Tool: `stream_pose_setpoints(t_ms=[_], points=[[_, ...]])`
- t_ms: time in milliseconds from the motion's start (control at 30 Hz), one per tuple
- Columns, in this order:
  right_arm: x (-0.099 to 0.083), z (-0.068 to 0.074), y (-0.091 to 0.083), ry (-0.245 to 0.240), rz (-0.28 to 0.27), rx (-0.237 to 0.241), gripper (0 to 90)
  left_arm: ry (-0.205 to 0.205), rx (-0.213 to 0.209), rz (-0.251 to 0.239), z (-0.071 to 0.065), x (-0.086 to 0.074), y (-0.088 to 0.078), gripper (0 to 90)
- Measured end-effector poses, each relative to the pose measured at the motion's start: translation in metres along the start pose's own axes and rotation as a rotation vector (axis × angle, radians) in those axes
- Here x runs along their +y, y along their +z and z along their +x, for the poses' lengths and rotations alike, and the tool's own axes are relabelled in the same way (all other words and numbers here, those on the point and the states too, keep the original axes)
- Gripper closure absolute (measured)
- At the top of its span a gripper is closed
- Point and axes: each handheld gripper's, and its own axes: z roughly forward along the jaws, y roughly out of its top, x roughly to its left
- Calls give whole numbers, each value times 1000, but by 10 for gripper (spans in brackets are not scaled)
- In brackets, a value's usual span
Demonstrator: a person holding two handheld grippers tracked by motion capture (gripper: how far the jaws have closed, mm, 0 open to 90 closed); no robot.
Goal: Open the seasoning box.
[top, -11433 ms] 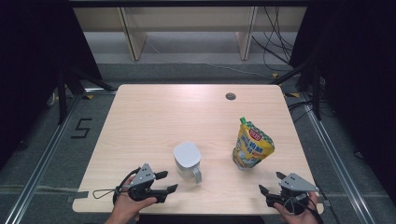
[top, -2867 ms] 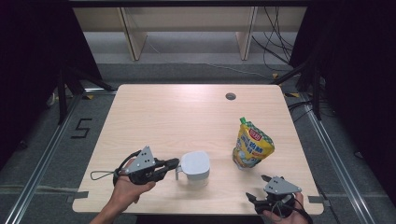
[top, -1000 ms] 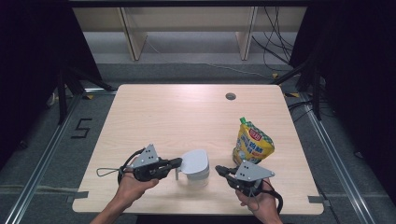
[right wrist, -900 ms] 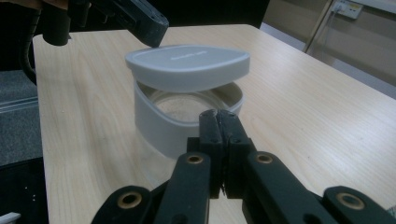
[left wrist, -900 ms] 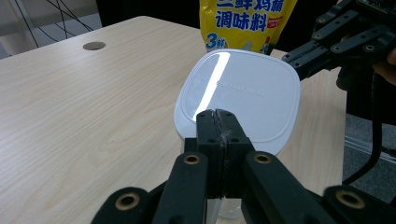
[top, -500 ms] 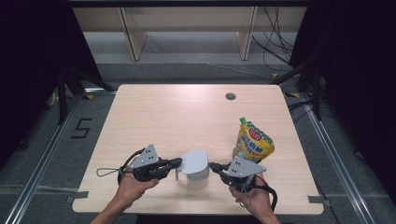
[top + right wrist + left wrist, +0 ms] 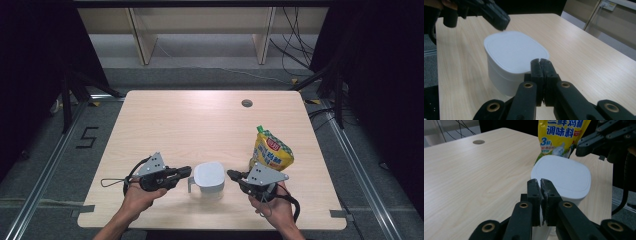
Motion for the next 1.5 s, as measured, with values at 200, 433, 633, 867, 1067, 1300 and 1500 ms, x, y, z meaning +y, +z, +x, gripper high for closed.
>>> stream_pose_setpoints(t_ms=[200, 433, 633, 867, 1067, 1300, 1500], points=[[-3, 1, 3, 3, 31, 6, 897, 24, -24, 10, -7, 2, 5, 851], [-7, -1, 4, 1, 42, 5, 897, 26, -26, 15, -7, 2, 7, 856], [-9, 0, 5, 14, 48, 0, 896, 14, -20, -2, -8, 1, 7, 861], [-9, 0, 6, 9, 58, 20, 895, 24, -19, 3, -7, -1, 5, 866], [-7, 3, 7, 4, 49, 24, 895, 24, -21, 5, -6, -2, 5, 864], [-4, 6, 9, 2, 43, 43, 900, 28, -21, 12, -7, -2, 4, 864], [0, 8, 9, -6, 30, 46, 900, 26, -23, 11, -6, -2, 4, 864]])
